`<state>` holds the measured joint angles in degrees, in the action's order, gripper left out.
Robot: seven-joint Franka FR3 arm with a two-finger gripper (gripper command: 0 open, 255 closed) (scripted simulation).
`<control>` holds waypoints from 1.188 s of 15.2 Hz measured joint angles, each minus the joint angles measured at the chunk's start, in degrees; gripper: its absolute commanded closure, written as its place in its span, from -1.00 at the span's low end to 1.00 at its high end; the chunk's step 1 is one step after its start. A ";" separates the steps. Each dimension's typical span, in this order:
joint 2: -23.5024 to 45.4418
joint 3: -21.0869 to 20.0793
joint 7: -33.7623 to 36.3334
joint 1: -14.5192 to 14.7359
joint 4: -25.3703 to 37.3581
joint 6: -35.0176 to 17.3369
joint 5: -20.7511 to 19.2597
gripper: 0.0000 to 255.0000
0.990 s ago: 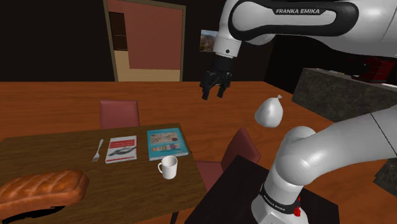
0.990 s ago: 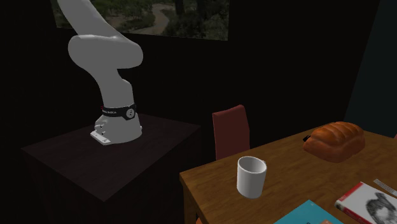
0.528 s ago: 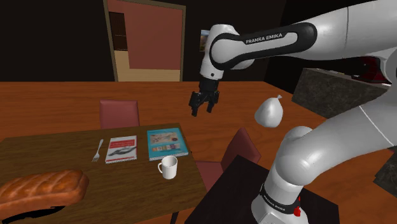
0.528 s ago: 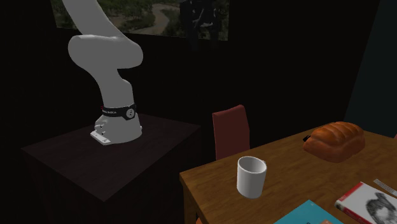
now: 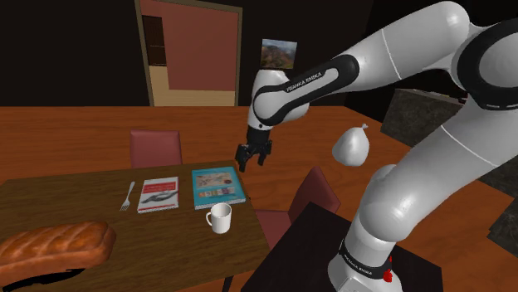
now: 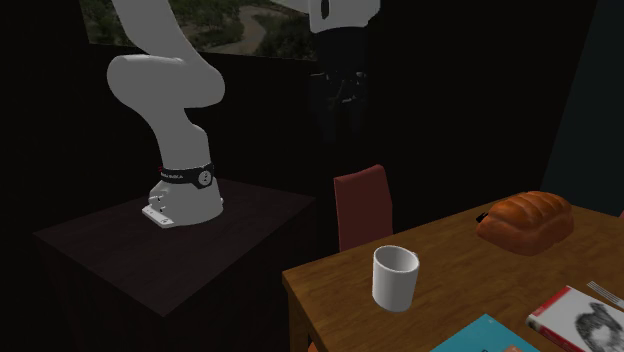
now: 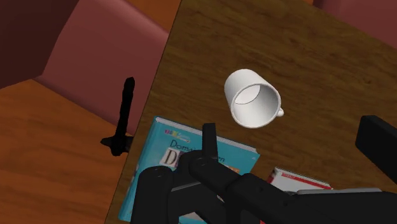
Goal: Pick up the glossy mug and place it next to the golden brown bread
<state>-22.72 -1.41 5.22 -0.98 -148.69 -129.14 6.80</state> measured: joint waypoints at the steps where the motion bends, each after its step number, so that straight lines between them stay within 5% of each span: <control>1: 2.15 -0.05 -0.14 0.02 0.14 -1.96 0.02 -1.00; 18: 42.77 -0.55 -1.05 0.77 13.12 -28.24 -0.37 -1.00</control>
<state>20.05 -1.96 4.17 -0.21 -135.57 -157.38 6.43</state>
